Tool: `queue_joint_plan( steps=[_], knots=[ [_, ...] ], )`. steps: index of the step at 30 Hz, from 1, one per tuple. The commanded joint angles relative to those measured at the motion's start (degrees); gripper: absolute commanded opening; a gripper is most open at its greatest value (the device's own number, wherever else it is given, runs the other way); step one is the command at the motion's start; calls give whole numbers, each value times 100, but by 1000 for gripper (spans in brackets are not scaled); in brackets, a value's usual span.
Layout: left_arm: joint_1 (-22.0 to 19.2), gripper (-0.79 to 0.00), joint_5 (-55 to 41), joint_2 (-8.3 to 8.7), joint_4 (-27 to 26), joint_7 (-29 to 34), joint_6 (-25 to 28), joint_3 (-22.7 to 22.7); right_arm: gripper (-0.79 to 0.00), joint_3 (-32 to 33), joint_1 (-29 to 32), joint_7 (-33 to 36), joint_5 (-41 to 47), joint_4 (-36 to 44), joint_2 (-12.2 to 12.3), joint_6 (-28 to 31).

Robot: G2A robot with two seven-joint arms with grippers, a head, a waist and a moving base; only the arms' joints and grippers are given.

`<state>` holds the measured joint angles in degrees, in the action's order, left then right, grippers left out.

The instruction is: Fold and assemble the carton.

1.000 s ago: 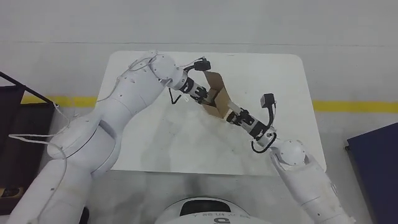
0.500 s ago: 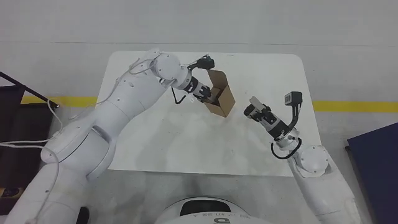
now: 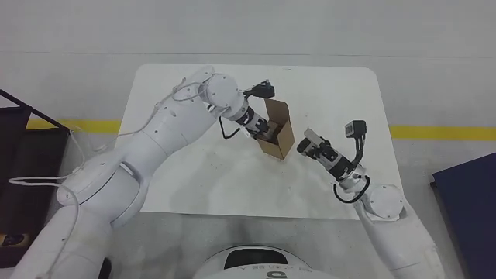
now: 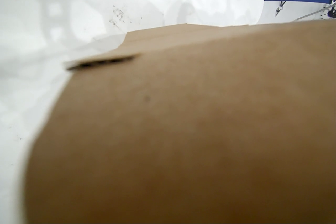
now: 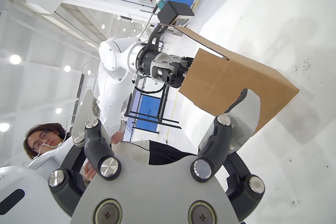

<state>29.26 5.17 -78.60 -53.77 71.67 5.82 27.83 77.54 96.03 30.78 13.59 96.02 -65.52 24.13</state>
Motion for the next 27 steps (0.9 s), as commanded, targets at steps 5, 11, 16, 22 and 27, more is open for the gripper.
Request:
queue_joint_plan(
  steps=[5,11,16,22,27],
  knots=[
    [-5,0,16,-17,99,58,56,50,0,-169,-88,191,307,-287,-24,58],
    [56,-22,158,90,105,34,156,234,0,-314,-176,232,307,-526,-44,88],
    [262,-172,323,215,118,-181,227,407,0,-371,-215,245,301,-640,-53,108],
    [438,-434,461,228,393,-707,118,489,0,-406,-243,245,217,-694,-54,113],
    [436,-425,454,112,542,-777,240,381,0,-374,-198,223,195,-701,-45,117]
  ],
)
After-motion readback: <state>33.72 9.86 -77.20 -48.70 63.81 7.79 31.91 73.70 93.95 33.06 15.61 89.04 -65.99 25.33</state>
